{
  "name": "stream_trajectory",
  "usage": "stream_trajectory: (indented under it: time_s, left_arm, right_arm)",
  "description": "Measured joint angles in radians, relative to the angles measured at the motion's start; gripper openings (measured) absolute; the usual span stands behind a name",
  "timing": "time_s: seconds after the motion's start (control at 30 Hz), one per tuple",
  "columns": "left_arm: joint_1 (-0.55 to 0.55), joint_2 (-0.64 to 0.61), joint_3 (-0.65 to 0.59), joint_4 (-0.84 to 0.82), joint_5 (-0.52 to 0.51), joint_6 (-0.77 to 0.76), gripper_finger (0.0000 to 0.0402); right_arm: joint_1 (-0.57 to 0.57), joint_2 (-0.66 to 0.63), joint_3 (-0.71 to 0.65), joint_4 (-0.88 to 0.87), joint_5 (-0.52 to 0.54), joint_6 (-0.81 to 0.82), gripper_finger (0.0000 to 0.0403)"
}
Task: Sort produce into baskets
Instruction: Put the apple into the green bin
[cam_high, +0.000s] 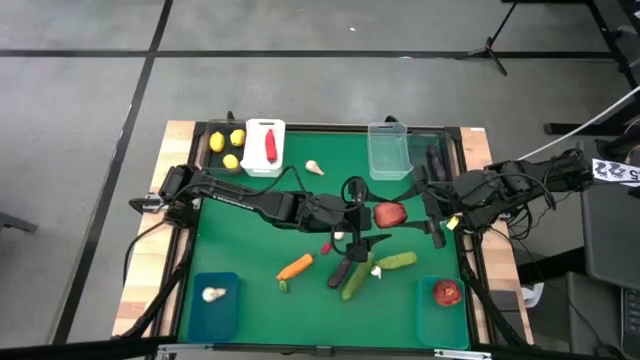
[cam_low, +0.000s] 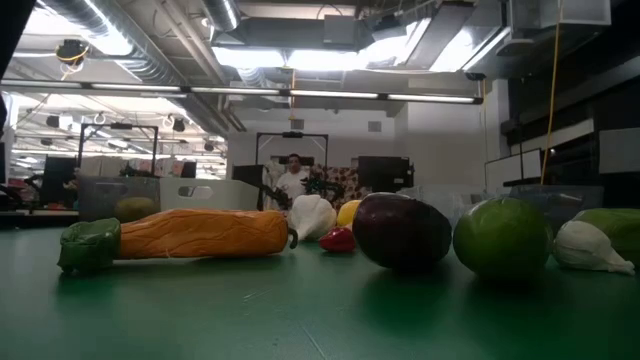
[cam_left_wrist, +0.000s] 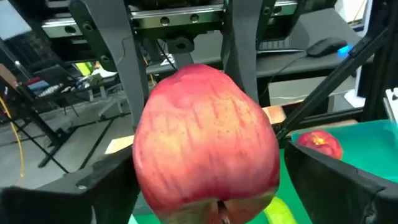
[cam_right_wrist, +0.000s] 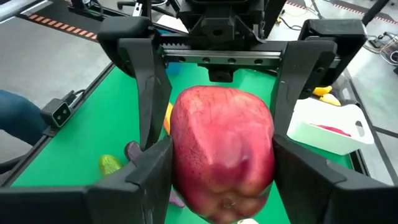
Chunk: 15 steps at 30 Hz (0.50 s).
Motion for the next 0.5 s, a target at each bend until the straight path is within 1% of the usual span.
stream_trajectory:
  time_s: [0.1, 0.2, 0.23, 0.33, 0.5]
  left_arm:
    - [0.001, 0.000, 0.000, -0.003, -0.026, -0.007, 0.0370]
    - [0.000, 0.000, 0.000, -0.005, -0.114, -0.011, 0.0367]
    - [0.000, 0.000, 0.000, -0.002, -0.128, -0.014, 0.0366]
    - [0.001, 0.000, 0.000, 0.002, -0.132, -0.016, 0.0364]
    - [0.007, -0.005, 0.000, -0.059, -0.134, -0.096, 0.0363]
  right_arm:
    - [0.000, -0.001, 0.000, 0.000, 0.013, 0.004, 0.0233]
    - [0.000, -0.002, 0.000, 0.000, 0.016, 0.005, 0.0233]
    - [0.000, -0.002, 0.000, -0.001, 0.015, 0.005, 0.0233]
    - [0.000, -0.002, 0.001, -0.003, 0.014, 0.006, 0.0233]
    - [0.000, -0.007, 0.001, -0.023, 0.009, 0.007, 0.0234]
